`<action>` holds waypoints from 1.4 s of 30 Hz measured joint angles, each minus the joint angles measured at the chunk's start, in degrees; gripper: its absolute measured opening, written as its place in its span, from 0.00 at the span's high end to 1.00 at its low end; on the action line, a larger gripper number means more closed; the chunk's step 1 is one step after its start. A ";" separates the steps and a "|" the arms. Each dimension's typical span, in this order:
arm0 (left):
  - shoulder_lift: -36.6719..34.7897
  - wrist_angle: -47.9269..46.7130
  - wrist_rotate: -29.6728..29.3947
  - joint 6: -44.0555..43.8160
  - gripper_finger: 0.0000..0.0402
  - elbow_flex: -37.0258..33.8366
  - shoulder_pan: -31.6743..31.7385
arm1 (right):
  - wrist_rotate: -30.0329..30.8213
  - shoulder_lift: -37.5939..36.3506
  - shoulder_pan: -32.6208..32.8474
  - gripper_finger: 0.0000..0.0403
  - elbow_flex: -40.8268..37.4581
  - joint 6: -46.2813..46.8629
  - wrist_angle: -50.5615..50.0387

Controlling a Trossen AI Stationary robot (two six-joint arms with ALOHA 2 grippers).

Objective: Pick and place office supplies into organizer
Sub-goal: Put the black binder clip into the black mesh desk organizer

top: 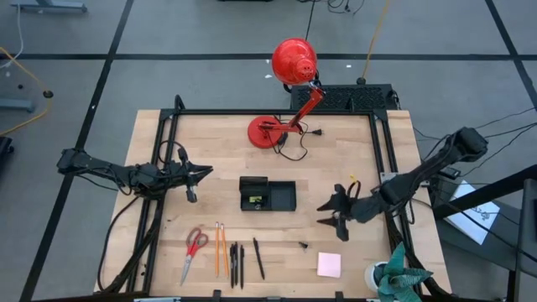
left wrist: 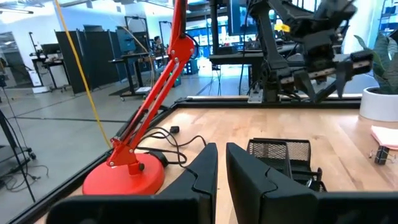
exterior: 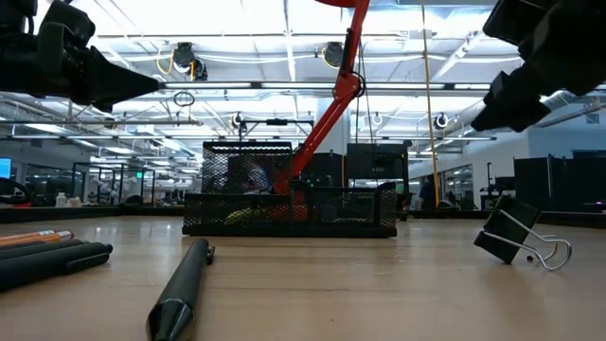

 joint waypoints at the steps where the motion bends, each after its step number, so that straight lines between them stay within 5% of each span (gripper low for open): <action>1: 0.02 0.00 0.00 -0.04 0.90 0.00 0.00 | -0.01 1.45 0.52 0.49 1.34 0.67 -1.34; 14: 0.01 -0.54 0.00 -0.68 0.90 0.00 0.00 | -0.61 18.91 3.94 0.45 18.73 8.57 -17.71; 42: 0.02 -0.98 -0.02 -0.98 0.90 0.00 0.00 | -7.08 30.61 4.78 0.45 22.51 22.86 -11.63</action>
